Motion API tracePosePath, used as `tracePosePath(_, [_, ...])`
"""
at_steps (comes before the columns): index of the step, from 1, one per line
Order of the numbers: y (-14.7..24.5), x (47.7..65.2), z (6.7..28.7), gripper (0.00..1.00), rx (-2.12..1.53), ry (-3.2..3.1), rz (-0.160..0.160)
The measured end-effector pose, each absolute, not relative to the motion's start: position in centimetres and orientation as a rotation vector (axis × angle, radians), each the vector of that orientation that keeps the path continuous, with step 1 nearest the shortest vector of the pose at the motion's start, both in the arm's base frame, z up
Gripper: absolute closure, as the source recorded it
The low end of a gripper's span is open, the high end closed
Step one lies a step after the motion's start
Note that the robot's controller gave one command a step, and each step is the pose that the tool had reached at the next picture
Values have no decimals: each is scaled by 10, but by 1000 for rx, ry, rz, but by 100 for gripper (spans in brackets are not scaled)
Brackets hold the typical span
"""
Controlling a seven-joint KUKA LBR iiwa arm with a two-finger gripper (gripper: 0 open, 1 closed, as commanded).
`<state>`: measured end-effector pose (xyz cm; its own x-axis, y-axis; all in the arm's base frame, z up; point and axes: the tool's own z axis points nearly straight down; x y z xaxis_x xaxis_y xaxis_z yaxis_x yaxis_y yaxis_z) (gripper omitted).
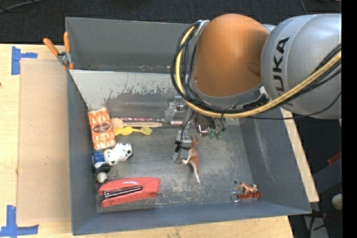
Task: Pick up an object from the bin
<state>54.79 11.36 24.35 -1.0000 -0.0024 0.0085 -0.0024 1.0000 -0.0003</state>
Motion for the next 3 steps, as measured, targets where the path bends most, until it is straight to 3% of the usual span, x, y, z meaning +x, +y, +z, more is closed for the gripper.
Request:
tracePosePath(1, [113, 549, 247, 0, -1, -3141, -1])
tracePosePath(2, [155, 527, 167, 0, 160, -3137, -1])
tracePosePath(3, [236, 568, 155, 0, 379, -3134, -6])
